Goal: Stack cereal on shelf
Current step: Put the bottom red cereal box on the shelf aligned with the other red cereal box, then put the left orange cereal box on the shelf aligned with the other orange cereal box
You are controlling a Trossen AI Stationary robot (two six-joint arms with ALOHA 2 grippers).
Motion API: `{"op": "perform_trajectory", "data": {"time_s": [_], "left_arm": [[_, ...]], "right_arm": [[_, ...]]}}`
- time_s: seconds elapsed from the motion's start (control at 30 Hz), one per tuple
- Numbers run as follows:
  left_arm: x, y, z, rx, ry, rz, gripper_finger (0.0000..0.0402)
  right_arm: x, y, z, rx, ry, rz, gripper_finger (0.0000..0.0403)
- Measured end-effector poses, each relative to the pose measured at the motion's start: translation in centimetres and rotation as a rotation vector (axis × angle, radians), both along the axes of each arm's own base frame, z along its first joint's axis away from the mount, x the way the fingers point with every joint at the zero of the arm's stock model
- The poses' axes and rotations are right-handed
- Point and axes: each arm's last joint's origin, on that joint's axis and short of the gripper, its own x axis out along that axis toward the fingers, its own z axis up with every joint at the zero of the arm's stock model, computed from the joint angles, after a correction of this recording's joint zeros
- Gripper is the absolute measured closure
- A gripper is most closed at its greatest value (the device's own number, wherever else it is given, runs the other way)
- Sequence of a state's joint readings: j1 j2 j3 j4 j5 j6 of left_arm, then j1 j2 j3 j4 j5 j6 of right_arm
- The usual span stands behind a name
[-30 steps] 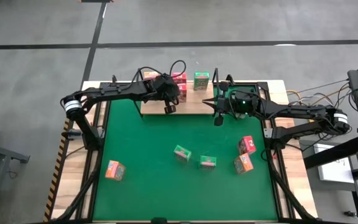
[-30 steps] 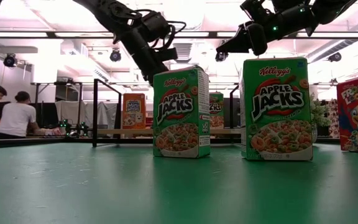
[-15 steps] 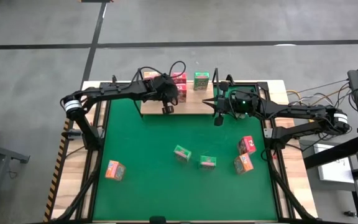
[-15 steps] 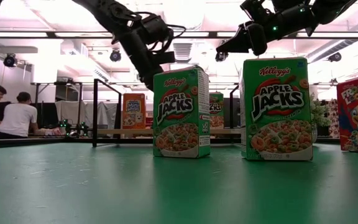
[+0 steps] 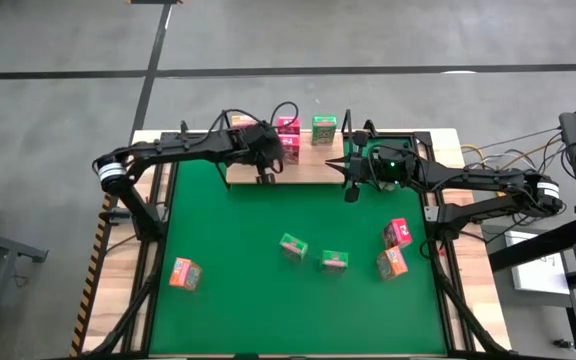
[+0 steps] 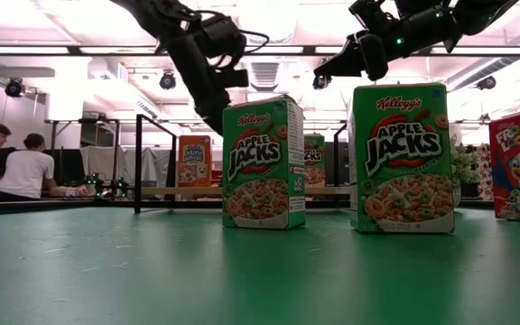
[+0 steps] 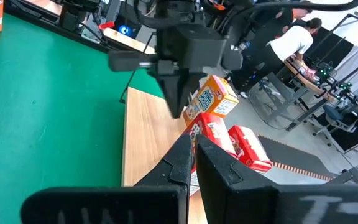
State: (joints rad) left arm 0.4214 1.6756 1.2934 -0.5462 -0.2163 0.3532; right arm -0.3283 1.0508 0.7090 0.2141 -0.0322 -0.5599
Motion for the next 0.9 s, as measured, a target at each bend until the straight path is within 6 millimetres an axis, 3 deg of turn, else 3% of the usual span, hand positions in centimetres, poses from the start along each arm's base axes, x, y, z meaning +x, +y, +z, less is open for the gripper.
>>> {"op": "perform_trajectory", "data": {"time_s": [0.37, 0.77, 0.9], "left_arm": [[0.9, 1.8, -0.6, 0.098, -0.062, 0.084, 0.0402], [1.0, 1.6, -0.7, 0.073, -0.072, 0.103, 0.0402], [0.6, 0.7, -0.6, 0.036, -0.030, 0.106, 0.0402]], "right_arm": [[0.0, 0.0, 0.0, -0.001, 0.000, 0.000, 0.0390], [0.0, 0.0, 0.0, -0.001, 0.001, 0.000, 0.0390], [0.0, 0.0, 0.0, -0.002, 0.001, 0.000, 0.0390]]}}
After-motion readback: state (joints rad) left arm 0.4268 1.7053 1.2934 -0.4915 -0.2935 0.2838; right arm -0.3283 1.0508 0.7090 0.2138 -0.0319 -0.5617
